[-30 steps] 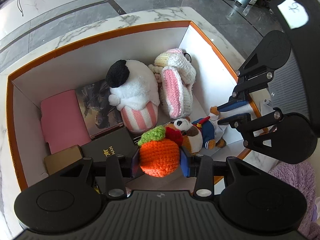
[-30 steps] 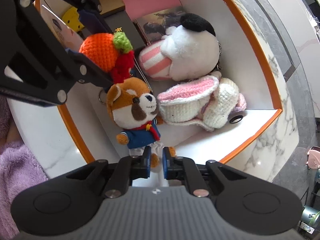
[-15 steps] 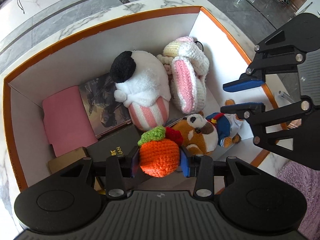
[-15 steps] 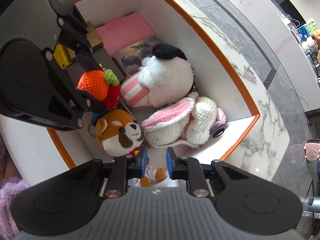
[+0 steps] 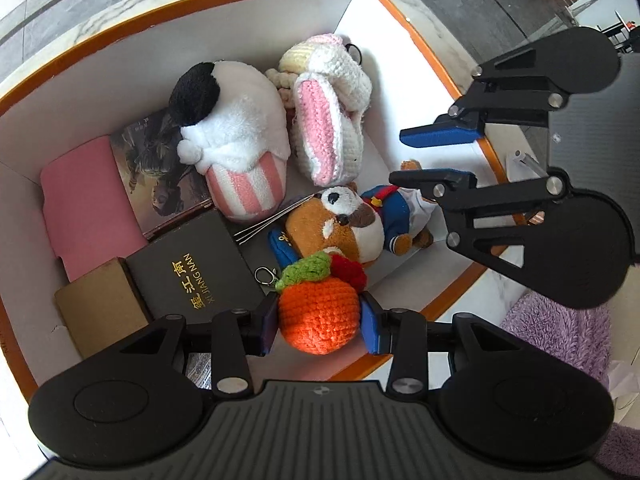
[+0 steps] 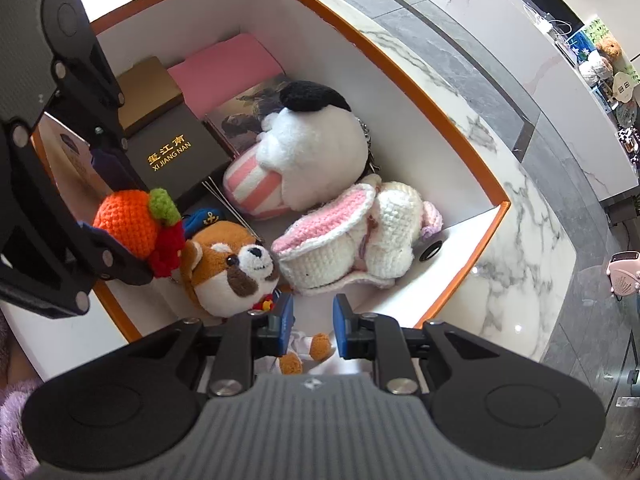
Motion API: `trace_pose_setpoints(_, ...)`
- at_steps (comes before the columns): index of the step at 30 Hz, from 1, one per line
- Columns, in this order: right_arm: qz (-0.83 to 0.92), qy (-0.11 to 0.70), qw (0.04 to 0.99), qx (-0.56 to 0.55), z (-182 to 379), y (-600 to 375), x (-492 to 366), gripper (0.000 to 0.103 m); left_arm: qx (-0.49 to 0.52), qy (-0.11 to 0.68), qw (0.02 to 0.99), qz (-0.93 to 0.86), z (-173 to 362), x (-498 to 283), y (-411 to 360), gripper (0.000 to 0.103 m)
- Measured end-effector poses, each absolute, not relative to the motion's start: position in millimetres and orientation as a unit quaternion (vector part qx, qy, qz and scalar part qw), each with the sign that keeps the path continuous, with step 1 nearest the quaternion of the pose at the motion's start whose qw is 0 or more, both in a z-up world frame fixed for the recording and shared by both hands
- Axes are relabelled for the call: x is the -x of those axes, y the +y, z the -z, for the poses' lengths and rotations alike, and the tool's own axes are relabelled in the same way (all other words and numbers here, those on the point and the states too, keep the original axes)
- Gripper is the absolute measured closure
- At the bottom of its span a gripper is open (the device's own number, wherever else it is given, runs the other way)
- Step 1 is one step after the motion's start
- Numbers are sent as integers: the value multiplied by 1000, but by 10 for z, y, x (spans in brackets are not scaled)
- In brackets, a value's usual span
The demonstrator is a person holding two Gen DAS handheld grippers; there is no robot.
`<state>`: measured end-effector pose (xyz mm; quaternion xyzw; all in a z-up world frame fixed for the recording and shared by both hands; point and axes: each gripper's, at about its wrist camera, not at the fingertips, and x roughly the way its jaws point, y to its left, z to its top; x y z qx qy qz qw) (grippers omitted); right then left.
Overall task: Organize objects
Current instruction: 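Lower the persimmon with the left gripper while the right lowers the brown dog plush into the box, then open the left gripper over the persimmon while the right releases the brown dog plush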
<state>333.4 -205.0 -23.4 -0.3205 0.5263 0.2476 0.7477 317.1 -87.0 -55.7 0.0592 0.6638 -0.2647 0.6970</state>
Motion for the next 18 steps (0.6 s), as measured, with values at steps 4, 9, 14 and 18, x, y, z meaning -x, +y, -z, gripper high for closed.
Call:
trace_pose_setpoints(4,-268,541,746,282,226,-2056,-3349,81,-47,671,696,252,600,-3237,-813,55)
trace_pose_setpoints(9,-317,573,733,183,249,-2033,-3419,71,-30,656,713,245,488,-3255,-667,55)
trace_pose_setpoints(14,-323,629,698,114,397,-1977,-3541,73,-32,650,717,249,432,-3257,-628,55)
trace_pose_setpoints(18,-302,652,690,85,410,-2026,-3625,81,-34,652,715,251,485,-3371,-616,55)
